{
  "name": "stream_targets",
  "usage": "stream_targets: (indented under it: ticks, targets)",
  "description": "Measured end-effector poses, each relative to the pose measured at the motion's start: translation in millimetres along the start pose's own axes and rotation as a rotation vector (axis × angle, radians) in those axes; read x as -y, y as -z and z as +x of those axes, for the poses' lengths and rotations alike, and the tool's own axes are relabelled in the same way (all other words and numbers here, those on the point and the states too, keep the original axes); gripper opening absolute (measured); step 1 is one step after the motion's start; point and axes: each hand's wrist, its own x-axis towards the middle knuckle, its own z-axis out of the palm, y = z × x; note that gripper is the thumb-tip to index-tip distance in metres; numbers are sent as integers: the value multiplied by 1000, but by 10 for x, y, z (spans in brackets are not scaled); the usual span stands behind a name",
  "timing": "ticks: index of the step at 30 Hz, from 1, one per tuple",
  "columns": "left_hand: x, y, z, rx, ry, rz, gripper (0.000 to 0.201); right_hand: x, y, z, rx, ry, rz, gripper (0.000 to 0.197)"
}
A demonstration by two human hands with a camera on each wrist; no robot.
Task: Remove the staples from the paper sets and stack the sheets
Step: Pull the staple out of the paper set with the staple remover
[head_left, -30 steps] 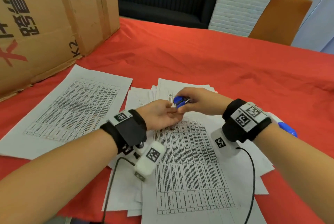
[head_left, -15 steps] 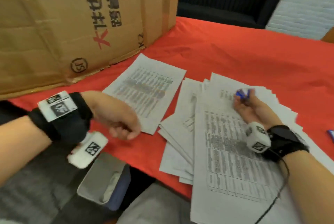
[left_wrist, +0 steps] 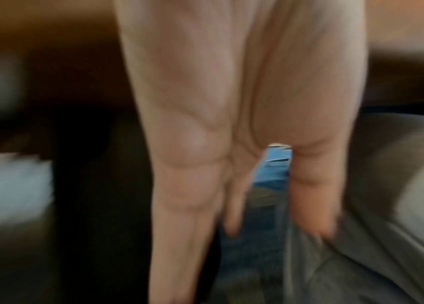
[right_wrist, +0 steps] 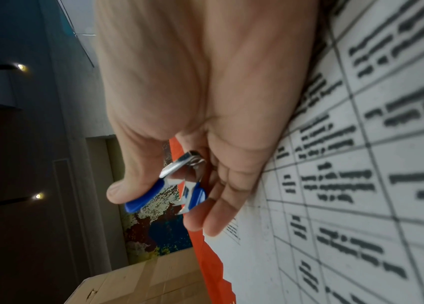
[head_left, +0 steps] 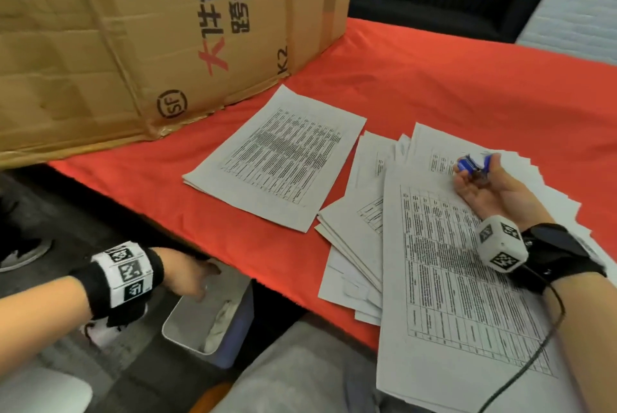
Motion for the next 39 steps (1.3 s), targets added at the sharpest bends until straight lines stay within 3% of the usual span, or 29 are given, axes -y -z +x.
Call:
stream_targets:
  ticks: [2,3,6,7,9,11,12,14,18,23,27,29,32,34,37,39]
  targets:
    - [-178,222,-306,62,-121,233,44,-5,-24,-23,0,-6,-8,93]
    - [-272,351,-483,79,-207,241,35,-7,-39,-40,-3,-6,-3,88]
    - [-559,859,-947,170,-469,-49,15,45,-15,-45,-57,18,69,62]
    - [-653,1057,-1008,140,-559,-134,12,68,7,-36,-78,29,98,56]
    - [-864,1477,-931,-127,-680,-182,11,103,27,-42,-101,46,143,52]
    - [-1175,1878,-655,-479,-689,-178,25,117,47,-48,-103,44,153,61]
    - [-1349,2052,-492,-593,-682,-210,33,111,54,-47,-103,34,149,68]
    - [-1716,2309,-162,-652,-676,-272,49,105,50,-57,-94,23,158,73]
    - [-2290,2536,302,-568,-633,-194,66,117,88,-26,-137,58,225,54]
    - [-2545,2596,446,-531,-555,69,48,114,111,34,-153,32,220,53]
    - [-2455,2685,412,-473,-472,62,48,121,130,50,-150,20,244,51]
    - [-2350,2760,474,-320,-461,-80,47,125,129,50,-157,21,242,50]
    - [-2126,2721,545,29,-553,-528,51,117,139,59,-164,46,248,51]
    - [-1992,2626,573,138,-645,-915,77,119,150,60,-166,57,258,49]
    - [-1964,2412,554,315,-830,-1290,65,112,138,44,-159,50,196,39]
    - [-2021,2192,419,347,-837,-1287,65,120,108,44,-154,36,122,30]
